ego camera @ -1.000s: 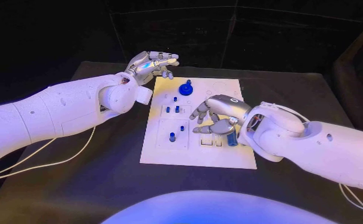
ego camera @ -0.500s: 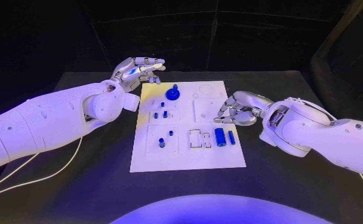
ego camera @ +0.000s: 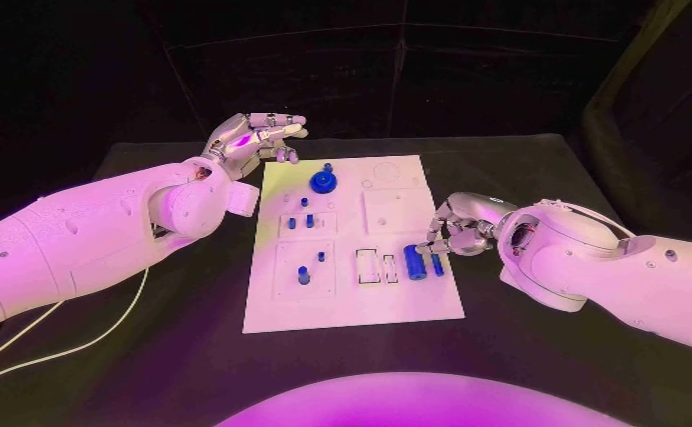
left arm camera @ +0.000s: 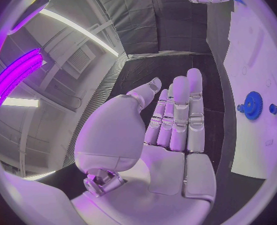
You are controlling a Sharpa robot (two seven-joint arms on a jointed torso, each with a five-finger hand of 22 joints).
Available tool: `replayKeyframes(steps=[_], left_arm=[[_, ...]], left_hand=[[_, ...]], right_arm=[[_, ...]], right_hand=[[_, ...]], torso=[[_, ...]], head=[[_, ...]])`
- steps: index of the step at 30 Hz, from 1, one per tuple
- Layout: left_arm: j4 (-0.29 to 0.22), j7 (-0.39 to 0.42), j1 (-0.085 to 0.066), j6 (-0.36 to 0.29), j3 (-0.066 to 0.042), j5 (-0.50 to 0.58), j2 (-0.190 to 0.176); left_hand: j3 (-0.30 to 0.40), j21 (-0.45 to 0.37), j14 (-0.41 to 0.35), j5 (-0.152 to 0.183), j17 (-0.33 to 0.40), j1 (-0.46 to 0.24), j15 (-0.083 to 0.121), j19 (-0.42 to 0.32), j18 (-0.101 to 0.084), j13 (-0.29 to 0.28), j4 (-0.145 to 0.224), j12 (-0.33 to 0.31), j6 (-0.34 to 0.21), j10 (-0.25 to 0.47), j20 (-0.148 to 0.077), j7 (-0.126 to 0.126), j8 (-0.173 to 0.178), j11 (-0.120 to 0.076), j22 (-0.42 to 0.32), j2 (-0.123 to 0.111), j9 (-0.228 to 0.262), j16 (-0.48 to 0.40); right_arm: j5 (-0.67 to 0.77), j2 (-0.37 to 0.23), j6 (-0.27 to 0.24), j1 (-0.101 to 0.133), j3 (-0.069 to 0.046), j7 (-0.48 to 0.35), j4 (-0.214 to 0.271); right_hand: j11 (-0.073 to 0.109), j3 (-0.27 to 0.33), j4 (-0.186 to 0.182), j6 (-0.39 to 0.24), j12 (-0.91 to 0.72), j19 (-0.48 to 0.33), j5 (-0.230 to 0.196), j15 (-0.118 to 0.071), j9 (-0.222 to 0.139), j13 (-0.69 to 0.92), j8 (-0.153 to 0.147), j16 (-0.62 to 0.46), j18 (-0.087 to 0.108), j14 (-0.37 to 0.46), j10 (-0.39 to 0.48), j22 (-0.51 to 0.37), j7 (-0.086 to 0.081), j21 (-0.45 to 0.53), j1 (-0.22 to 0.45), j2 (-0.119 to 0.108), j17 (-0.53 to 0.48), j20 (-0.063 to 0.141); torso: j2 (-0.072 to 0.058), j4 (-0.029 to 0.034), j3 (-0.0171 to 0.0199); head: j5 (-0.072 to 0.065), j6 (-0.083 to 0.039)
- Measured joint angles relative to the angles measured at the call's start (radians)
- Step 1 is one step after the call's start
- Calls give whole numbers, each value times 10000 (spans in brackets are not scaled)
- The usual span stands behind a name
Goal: Assemble the parts on the task board
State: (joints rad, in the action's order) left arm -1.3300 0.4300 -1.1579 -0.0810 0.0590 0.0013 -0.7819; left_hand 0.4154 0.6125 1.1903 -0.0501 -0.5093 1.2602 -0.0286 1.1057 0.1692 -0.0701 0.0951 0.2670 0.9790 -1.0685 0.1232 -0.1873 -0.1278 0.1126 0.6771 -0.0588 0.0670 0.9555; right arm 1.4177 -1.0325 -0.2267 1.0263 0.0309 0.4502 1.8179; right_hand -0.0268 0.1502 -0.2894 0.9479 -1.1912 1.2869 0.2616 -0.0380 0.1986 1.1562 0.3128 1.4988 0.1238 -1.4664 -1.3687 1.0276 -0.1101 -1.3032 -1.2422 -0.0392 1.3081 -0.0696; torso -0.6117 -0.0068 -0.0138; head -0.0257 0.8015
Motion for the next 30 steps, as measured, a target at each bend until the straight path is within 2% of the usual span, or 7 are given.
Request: replayKeyframes(steps=[14, 20, 26, 30], left_arm=[[-8, -7, 1, 14, 7, 0, -16], [-13, -11, 1, 22, 9, 0, -25], [-16, -16, 1, 30, 10, 0, -30], [-19, -19, 1, 36, 10, 0, -33]], left_hand=[[0, 0, 0, 0, 9, 0, 0, 0, 1, 0, 0, 0, 0, 0, 0, 0, 0, 0, -11, 0, 0, 0], [0, 0, 0, 0, 9, 0, 0, 0, 1, 0, 0, 0, 0, 0, 0, 0, 0, 0, -10, 0, 0, 0], [0, 0, 0, 0, 8, 0, 0, 0, 0, 0, 0, 0, 0, 0, 0, 0, 0, 0, -10, 0, 0, 0], [0, 0, 0, 0, 8, 0, 0, 0, 0, 0, 0, 0, 0, 0, 0, 0, 0, 0, -9, 0, 0, 0]], right_arm=[[338, 498, 490, -201, 0, 530, -239], [469, 730, 622, -391, -1, 651, -388], [631, 951, 665, -462, -28, 723, -546], [725, 1062, 666, -493, -58, 735, -625]], right_hand=[[0, 256, -12, -127, -51, -1, -118, 1, 75, 193, 120, 18, 2, 0, 1, 28, -13, -39, 42, 42, -2, 0], [-1, 256, -12, -127, -51, 0, -119, 1, 89, 192, 129, 18, 2, -1, 1, 27, -13, -39, 95, 94, -2, -1], [0, 283, 15, -193, -51, -1, -57, 2, 180, 246, 239, 17, 3, -1, 2, 35, -17, -39, 94, 93, -3, -1], [0, 308, -9, -189, -89, -1, 31, 2, 204, 280, 329, 17, 2, -1, 2, 39, -14, -39, 51, 216, -3, -1]], torso=[[-12, 0, -12], [-12, 1, -11], [-14, 1, -8], [-13, 1, -9]], head=[[6, 13], [13, 25], [29, 39], [29, 44]])
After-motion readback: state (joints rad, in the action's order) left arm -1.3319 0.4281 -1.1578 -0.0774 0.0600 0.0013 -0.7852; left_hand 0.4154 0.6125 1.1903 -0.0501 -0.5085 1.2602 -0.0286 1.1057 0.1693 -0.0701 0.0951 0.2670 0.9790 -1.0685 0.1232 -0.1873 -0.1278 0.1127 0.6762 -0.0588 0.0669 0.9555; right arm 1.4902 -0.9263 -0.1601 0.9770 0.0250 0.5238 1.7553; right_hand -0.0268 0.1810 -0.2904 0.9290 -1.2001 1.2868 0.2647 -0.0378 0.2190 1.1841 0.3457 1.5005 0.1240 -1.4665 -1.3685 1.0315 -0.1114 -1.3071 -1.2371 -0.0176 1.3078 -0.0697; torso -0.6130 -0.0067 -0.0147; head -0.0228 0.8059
